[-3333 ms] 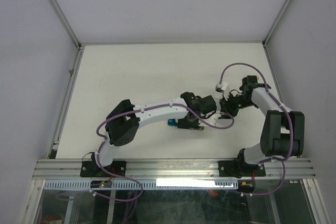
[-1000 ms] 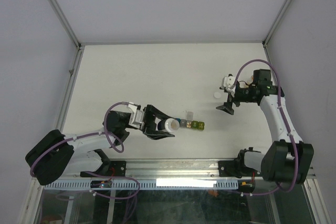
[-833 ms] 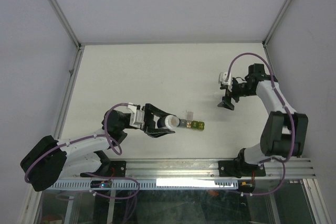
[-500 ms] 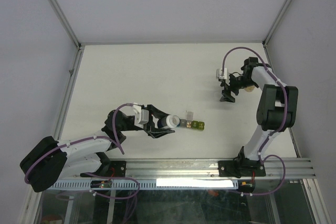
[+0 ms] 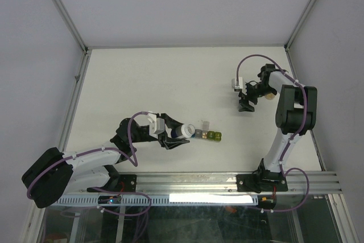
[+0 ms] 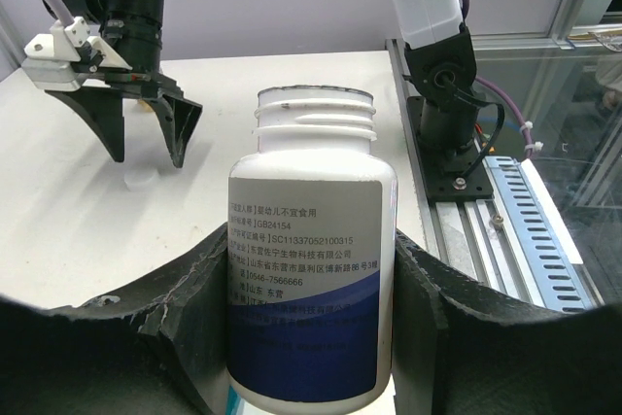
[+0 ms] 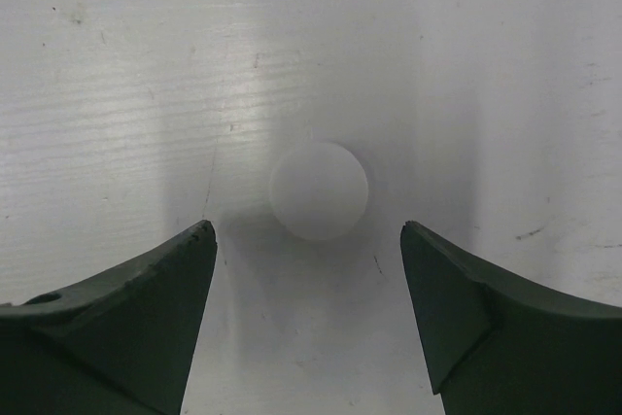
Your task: Sort the pills into containers
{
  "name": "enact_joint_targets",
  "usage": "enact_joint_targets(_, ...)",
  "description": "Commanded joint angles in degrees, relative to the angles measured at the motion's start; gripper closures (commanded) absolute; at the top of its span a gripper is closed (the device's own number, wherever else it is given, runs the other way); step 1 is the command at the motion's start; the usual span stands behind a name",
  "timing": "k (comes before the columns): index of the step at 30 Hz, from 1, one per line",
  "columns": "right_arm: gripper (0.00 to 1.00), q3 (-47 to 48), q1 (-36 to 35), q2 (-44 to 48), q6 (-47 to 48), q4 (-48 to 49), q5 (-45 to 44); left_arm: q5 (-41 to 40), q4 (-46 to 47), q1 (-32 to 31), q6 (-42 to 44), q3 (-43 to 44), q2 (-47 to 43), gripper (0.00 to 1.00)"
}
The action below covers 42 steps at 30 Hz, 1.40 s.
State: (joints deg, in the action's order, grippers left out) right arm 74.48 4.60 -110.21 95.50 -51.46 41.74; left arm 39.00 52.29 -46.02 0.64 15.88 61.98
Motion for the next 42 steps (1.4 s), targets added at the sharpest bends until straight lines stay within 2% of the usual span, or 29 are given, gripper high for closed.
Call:
enact_joint_targets(1, 0.22, 2.50, -1.69, -1.56, -0.92, 0.49, -0.43, -0.60, 1.18, 0.39, 1.38, 1.00, 0.01, 1.00)
enact_joint_targets(9, 0.31, 3.05, -3.11, -2.47, -2.36, -0.20, -1.44, -1.03, 0.98, 0.38, 1.05, 0.25, -1.06, 1.00)
enact_joint_targets(15, 0.42, 4.19, -3.37, -3.34, -2.86, -1.88, -2.45, -0.78, 0.98, 0.38, 0.68, 0.22, -1.24, 1.00)
enact_joint_targets(18, 0.49, 4.19, -3.51, -3.21, -3.27, -1.99, -2.67, -0.60, 1.22, 0.40, 0.21, 0.21, -1.37, 1.00)
enact_joint_targets(25, 0.72, 3.80, -3.90, -1.15, -5.85, -2.28, -0.87, -0.25, 1.89, 0.36, -0.86, 0.28, -1.79, 1.00)
enact_joint_targets(29, 0.81, 2.38, -3.91, 4.30, -7.24, -3.91, 3.42, -0.26, 1.76, 0.34, -1.70, 0.49, -2.24, 1.00)
enact_joint_targets(33, 0.85, 0.50, -4.84, 11.75, -9.85, -7.04, 9.21, -0.40, 0.23, 0.38, -2.48, 1.62, -1.89, 1.00)
enact_joint_targets(37, 0.88, -1.32, -8.94, 19.93, -20.34, -7.45, 13.35, -0.32, -1.29, 0.33, -4.13, 3.50, -1.37, 1.00)
enact_joint_targets(42, 0.90, -3.12, -16.29, 29.00, -34.21, -3.12, 18.47, -0.51, -1.98, 0.35, -7.83, 6.22, -0.64, 1.00)
